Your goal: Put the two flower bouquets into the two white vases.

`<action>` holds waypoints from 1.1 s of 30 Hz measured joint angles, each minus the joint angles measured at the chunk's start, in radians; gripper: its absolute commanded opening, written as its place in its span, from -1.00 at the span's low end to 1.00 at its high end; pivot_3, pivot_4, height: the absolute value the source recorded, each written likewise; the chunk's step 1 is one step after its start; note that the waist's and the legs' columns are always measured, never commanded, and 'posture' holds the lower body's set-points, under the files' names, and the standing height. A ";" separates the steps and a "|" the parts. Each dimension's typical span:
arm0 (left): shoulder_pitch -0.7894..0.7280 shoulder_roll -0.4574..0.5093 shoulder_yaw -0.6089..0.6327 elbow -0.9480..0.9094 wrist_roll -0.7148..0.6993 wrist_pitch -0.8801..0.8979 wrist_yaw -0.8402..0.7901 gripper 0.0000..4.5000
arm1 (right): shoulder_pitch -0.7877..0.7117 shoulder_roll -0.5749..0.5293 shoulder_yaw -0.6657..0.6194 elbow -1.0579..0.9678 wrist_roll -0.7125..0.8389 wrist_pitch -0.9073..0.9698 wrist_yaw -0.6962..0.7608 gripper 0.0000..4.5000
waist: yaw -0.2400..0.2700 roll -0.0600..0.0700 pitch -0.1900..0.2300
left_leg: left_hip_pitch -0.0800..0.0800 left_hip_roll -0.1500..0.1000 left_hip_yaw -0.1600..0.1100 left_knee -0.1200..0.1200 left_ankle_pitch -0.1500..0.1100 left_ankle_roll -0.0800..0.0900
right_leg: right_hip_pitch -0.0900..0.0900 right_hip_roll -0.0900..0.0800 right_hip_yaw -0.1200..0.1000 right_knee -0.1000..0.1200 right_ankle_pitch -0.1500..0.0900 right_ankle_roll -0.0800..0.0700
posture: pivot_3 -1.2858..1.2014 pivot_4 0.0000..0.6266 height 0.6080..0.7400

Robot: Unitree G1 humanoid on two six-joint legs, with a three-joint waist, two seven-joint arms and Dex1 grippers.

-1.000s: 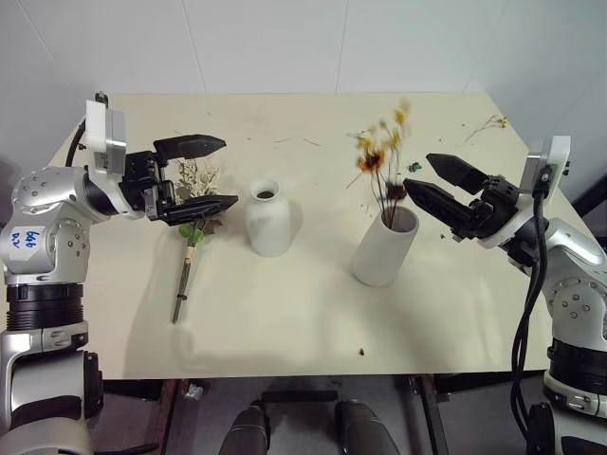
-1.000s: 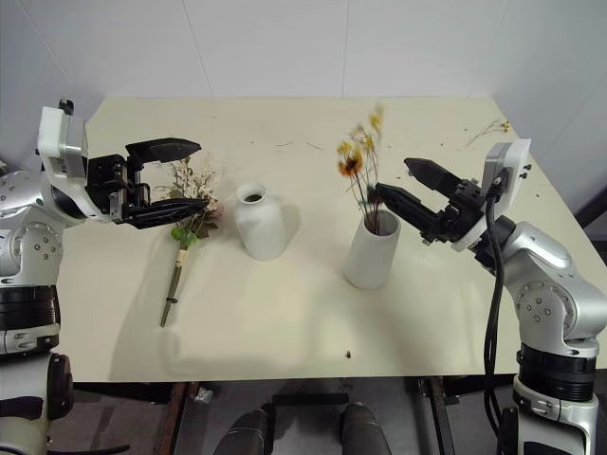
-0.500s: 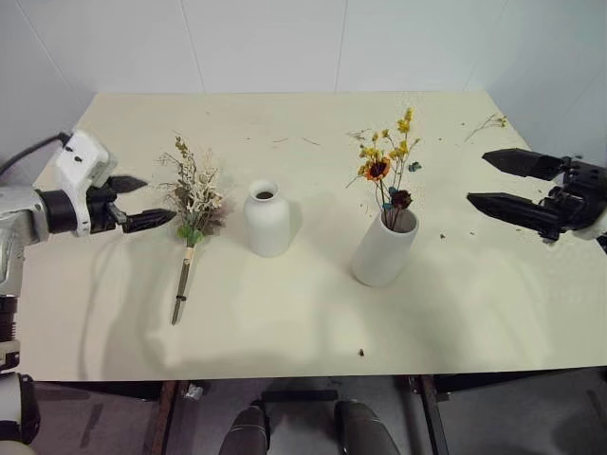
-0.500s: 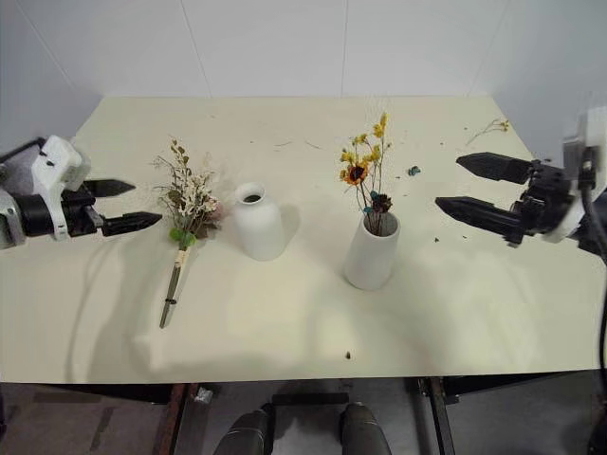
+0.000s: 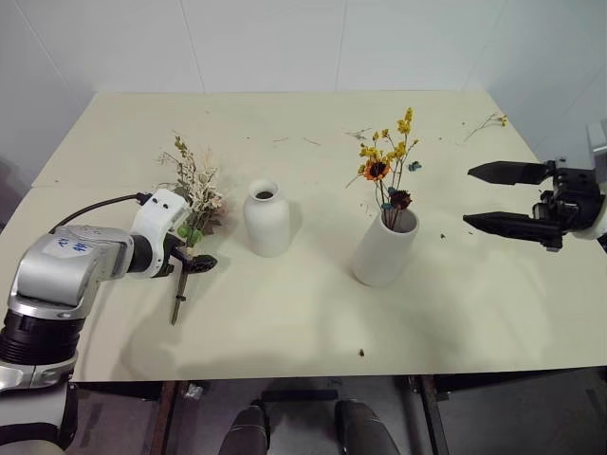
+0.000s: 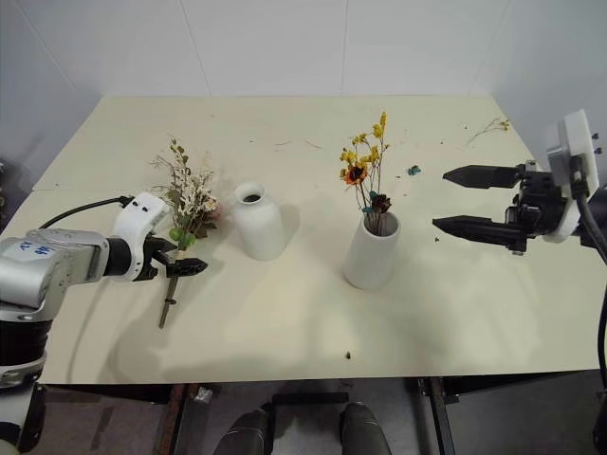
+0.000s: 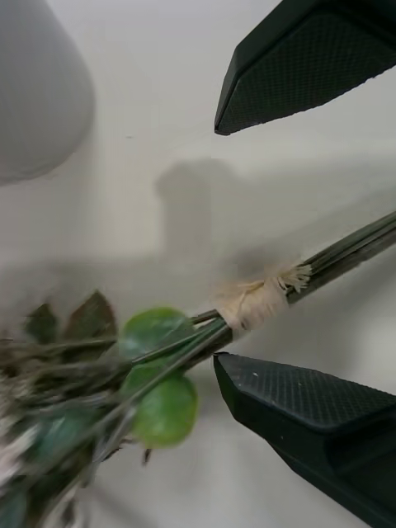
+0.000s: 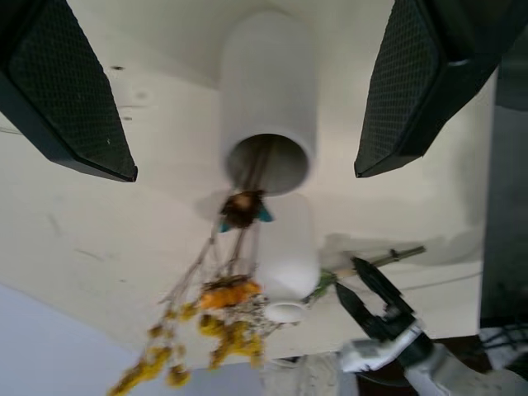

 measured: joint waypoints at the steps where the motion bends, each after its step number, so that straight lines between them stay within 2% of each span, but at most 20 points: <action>1: 0.002 -0.003 -0.004 0.000 0.005 -0.001 0.010 1.00 | 0.001 0.000 -0.001 -0.011 0.004 0.003 -0.002 0.98 | 0.000 0.000 0.000 | 0.000 0.000 0.000 0.000 0.000 0.000 | 0.000 0.000 0.000 0.000 0.000 0.000 | 0.03 -0.52 1.00; 2: 0.003 -0.016 -0.002 0.002 0.008 -0.001 0.022 1.00 | 0.001 0.000 -0.006 -0.022 0.009 0.010 -0.005 0.98 | 0.002 0.000 0.000 | 0.000 0.000 0.000 0.000 0.000 0.000 | 0.000 0.000 0.000 0.000 0.000 0.000 | 0.03 -0.52 1.00; 5: 0.021 -0.064 -0.002 0.014 0.007 -0.002 0.039 0.75 | 0.015 0.000 -0.021 -0.067 0.037 0.036 -0.011 1.00 | 0.010 0.000 0.000 | 0.000 0.000 0.000 0.001 0.000 0.000 | 0.000 0.000 0.000 0.000 0.000 0.000 | 0.03 -0.52 1.00; 10: 0.049 -0.081 0.012 0.033 0.005 -0.001 0.045 0.04 | 0.026 0.000 -0.026 -0.109 0.070 0.063 -0.013 1.00 | 0.017 0.000 0.000 | 0.000 0.000 0.000 0.001 0.000 0.000 | 0.000 0.000 0.000 0.000 0.000 0.000 | 0.03 -0.52 1.00; 15: 0.078 -0.110 0.095 0.083 -0.005 -0.033 0.048 -0.63 | 0.030 0.000 -0.029 -0.130 0.081 0.065 -0.013 1.00 | 0.022 0.000 0.000 | 0.001 0.000 0.001 0.001 0.000 0.000 | 0.001 0.000 0.001 0.000 0.000 0.000 | 0.03 -0.52 1.00; 18: 0.080 -0.110 0.110 0.112 -0.005 -0.065 0.051 -0.99 | 0.032 0.000 -0.031 -0.136 0.087 0.066 -0.020 1.00 | 0.023 0.000 0.000 | 0.001 0.000 0.001 0.001 0.000 0.000 | 0.001 0.000 0.001 0.000 0.001 0.000 | 0.03 -0.52 1.00; 23: 0.048 -0.120 0.134 0.194 -0.003 -0.118 0.068 -0.99 | 0.038 0.000 -0.059 -0.142 0.087 0.066 -0.030 1.00 | 0.024 0.000 0.000 | 0.001 0.000 0.001 0.002 0.000 -0.001 | 0.001 0.000 0.001 0.000 0.002 0.000 | 0.03 -0.52 1.00; 26: 0.011 -0.167 0.177 0.227 -0.005 -0.188 0.085 -0.99 | 0.038 0.000 -0.060 -0.145 0.086 0.065 -0.035 1.00 | 0.025 0.000 0.000 | 0.000 0.000 0.001 0.003 0.001 -0.001 | 0.001 0.000 0.001 -0.001 0.003 0.000 | 0.03 -0.52 1.00; 29: -0.028 -0.224 0.224 0.238 -0.016 -0.343 0.080 -0.99 | 0.039 0.000 -0.060 -0.146 0.084 0.063 -0.045 1.00 | 0.027 0.000 0.000 | 0.000 0.000 0.001 0.003 0.001 -0.001 | 0.001 0.000 0.001 -0.001 0.003 0.000 | 0.03 -0.52 1.00; 33: -0.103 -0.328 0.331 0.252 -0.104 -0.600 0.028 -0.99 | 0.052 0.010 -0.060 -0.146 0.079 0.056 -0.065 1.00 | 0.029 0.000 0.000 | -0.001 0.000 0.001 0.003 0.001 -0.001 | 0.001 0.000 0.001 -0.003 0.004 0.002 | 0.03 -0.52 1.00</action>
